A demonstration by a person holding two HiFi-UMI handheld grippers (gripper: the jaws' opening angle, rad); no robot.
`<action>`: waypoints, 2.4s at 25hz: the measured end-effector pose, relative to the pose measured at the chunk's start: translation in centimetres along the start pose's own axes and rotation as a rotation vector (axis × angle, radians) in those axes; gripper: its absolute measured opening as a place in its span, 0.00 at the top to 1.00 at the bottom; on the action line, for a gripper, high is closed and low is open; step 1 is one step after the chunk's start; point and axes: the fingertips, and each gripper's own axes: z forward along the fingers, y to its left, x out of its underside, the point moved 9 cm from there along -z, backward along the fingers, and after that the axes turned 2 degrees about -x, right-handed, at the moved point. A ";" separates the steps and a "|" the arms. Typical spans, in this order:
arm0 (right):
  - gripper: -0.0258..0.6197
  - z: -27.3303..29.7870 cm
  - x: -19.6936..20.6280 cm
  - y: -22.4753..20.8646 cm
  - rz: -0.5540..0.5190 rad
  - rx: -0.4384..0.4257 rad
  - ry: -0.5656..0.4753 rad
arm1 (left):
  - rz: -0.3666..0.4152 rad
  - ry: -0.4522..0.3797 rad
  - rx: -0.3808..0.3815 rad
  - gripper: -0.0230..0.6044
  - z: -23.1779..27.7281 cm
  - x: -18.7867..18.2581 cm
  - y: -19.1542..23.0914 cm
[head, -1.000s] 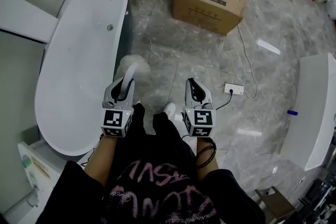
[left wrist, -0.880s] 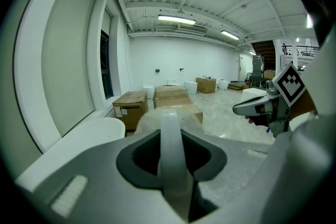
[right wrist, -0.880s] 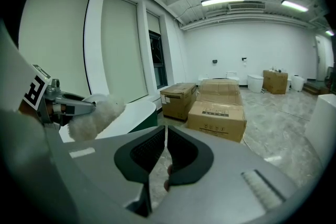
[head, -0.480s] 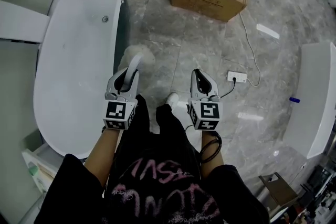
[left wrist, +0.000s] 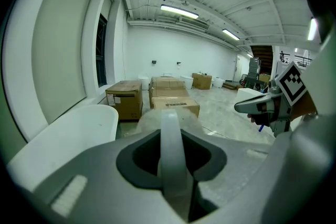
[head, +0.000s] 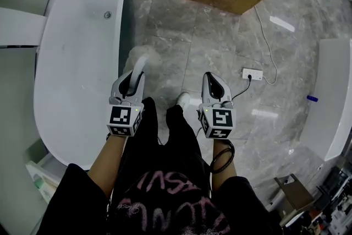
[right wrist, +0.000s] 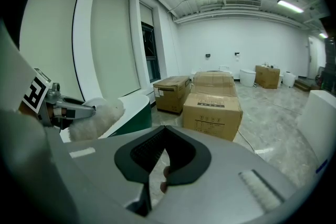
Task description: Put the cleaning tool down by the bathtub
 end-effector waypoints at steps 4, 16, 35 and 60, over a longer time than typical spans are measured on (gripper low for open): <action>0.92 0.8 1.0 0.0 0.002 0.014 0.022 | -0.006 0.020 0.010 0.83 1.1 1.1 0.4; 0.92 3.4 5.6 0.5 0.070 0.067 0.051 | -0.012 0.067 0.045 0.83 4.2 5.1 1.9; 0.92 10.1 14.0 -0.9 0.091 0.013 0.158 | -0.037 0.155 0.028 0.83 11.4 13.9 2.6; 0.92 18.7 26.7 -3.2 0.181 -0.018 0.254 | -0.030 0.271 0.028 0.83 20.7 26.8 2.5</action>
